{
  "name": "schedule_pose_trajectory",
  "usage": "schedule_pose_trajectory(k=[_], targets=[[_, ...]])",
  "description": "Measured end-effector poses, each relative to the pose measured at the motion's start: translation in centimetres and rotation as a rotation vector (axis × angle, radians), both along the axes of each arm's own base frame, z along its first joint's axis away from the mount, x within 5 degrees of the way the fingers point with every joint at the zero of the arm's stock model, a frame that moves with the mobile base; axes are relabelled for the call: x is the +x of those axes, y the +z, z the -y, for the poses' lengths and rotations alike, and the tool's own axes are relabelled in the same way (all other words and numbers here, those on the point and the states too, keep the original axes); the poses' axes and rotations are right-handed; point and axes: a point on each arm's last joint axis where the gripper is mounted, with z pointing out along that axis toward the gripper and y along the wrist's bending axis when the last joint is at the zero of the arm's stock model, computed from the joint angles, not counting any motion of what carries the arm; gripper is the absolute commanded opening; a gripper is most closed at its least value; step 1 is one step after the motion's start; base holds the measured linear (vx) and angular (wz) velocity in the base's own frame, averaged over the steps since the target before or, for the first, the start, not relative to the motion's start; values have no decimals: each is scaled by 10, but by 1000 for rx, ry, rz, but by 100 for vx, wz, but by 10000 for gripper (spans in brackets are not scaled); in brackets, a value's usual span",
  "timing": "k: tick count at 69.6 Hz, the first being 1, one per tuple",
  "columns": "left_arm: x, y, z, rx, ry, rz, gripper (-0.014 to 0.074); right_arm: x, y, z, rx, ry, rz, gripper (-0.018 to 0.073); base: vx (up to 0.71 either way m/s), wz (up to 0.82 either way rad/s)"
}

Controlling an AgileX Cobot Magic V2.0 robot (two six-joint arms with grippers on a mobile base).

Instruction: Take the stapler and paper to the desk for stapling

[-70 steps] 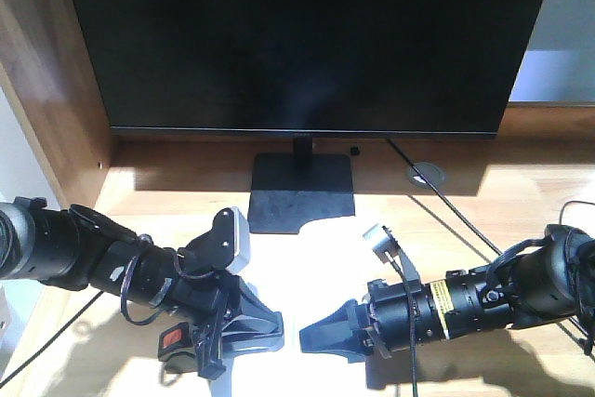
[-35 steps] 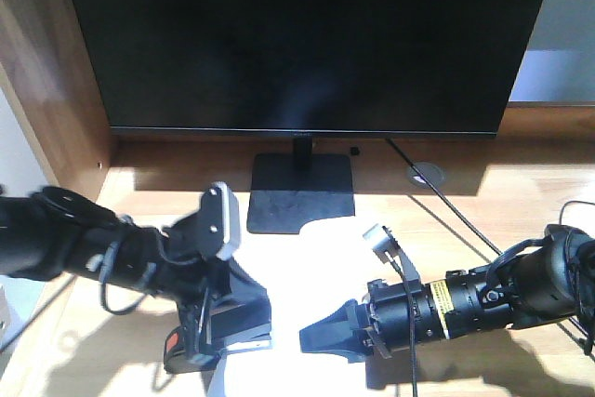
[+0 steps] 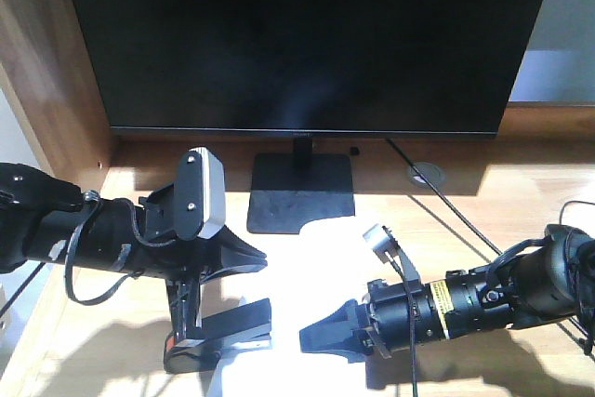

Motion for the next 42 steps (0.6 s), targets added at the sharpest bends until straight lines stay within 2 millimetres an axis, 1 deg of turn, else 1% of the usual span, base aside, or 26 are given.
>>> schedule_pose_trajectory(k=[3,9,13,23,28,31,34,42], targets=[[0,0,0,0,0,0,-6,0,0,0,0,0,0,76,0,0],[0,0,0,1,0,0,-6,0,0,0,0,0,2,177,0,0],[0,0,0,1,0,1,-6,0,0,0,1,-1,5,267,0,0],[0,0,0,2,0,1,-6,2,1,0,7,-17,6,523,0,0],[0,0,0,2,0,1,-6,2,1,0,10,-26,6,614,0,0],[0,0,0,2,0,1,-6,3,2,0,10,-31,11,644,0,0],[0,0,0,2,0,1,-6,3,4,0,2,-34,23,652,0,0],[0,0,0,2,0,1,-6,6,12,2,-52,-59,79,635,0,0]])
